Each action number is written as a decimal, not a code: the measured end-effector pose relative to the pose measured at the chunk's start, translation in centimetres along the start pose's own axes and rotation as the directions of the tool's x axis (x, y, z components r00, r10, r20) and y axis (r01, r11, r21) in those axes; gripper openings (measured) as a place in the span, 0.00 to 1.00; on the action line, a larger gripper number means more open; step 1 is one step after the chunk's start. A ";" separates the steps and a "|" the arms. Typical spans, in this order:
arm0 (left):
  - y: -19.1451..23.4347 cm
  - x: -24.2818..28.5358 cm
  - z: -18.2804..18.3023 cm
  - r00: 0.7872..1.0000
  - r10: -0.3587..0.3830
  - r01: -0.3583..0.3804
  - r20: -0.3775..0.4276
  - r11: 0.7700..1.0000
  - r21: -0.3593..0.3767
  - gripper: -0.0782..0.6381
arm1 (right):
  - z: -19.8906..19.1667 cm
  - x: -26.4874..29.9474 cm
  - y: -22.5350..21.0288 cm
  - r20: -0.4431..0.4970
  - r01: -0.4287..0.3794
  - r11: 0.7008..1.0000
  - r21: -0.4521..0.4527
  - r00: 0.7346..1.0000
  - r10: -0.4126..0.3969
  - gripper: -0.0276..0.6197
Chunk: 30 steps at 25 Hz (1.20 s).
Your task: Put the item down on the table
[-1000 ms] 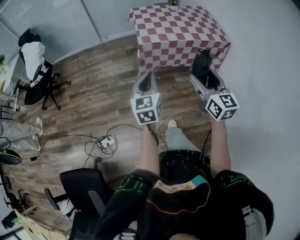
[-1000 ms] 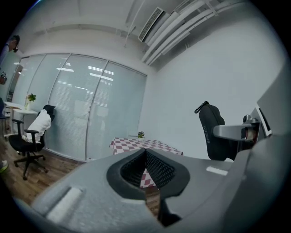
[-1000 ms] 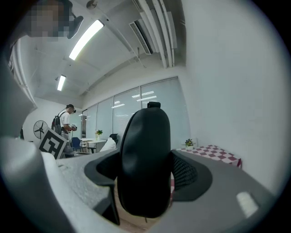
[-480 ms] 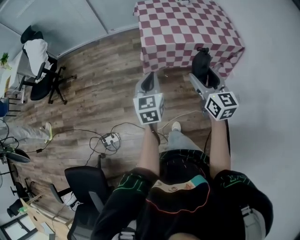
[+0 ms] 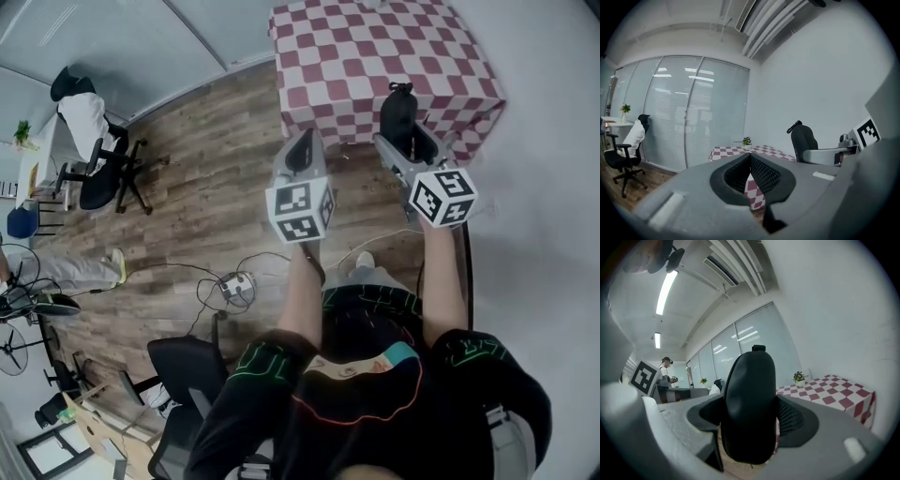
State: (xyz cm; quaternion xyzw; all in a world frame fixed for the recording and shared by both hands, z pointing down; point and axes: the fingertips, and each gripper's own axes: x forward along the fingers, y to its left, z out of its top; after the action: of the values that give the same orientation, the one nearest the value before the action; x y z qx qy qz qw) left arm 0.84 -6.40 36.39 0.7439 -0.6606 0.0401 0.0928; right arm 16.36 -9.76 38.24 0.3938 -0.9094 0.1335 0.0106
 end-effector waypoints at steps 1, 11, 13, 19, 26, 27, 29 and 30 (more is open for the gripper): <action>-0.1 0.4 0.2 1.000 0.003 -0.003 0.004 1.000 0.004 0.12 | 0.2 0.3 -0.3 0.002 -0.007 1.000 -0.003 1.000 0.007 0.56; 0.3 6.1 0.7 1.000 -0.006 0.007 -0.020 0.999 0.038 0.12 | 2.6 4.2 -3.2 0.001 -0.027 1.000 -0.016 1.000 0.027 0.56; 0.5 7.9 1.0 1.000 -0.026 0.027 -0.015 1.000 0.017 0.12 | 2.8 5.3 -4.2 0.000 -0.012 1.000 -0.017 1.000 0.012 0.56; 2.0 14.4 0.4 0.998 -0.048 0.047 -0.030 0.999 -0.016 0.12 | 2.4 9.1 -8.2 -0.029 0.033 0.999 -0.019 0.999 -0.033 0.56; 4.8 23.4 -1.3 0.986 -0.102 0.097 -0.135 0.995 -0.037 0.12 | 1.6 17.2 -12.1 -0.101 0.079 0.997 0.026 0.992 -0.076 0.56; 5.6 24.6 -1.2 0.985 -0.103 0.098 -0.140 0.994 -0.044 0.12 | 1.8 18.6 -12.5 -0.108 0.079 0.997 0.025 0.991 -0.076 0.56; 6.6 26.1 -1.5 0.982 -0.107 0.099 -0.153 0.993 -0.059 0.12 | 1.8 20.6 -12.9 -0.128 0.080 0.997 0.025 0.989 -0.076 0.56; 7.0 26.4 -1.9 0.980 -0.109 0.099 -0.165 0.993 -0.066 0.12 | 1.6 21.3 -13.0 -0.141 0.081 0.996 0.026 0.987 -0.076 0.56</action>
State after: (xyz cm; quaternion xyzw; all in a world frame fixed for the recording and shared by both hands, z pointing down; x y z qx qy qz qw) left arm -2.71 -32.59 43.71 0.7683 -0.6116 0.0788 0.1716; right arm 11.15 -33.92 42.41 0.4191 -0.8880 0.1743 0.0733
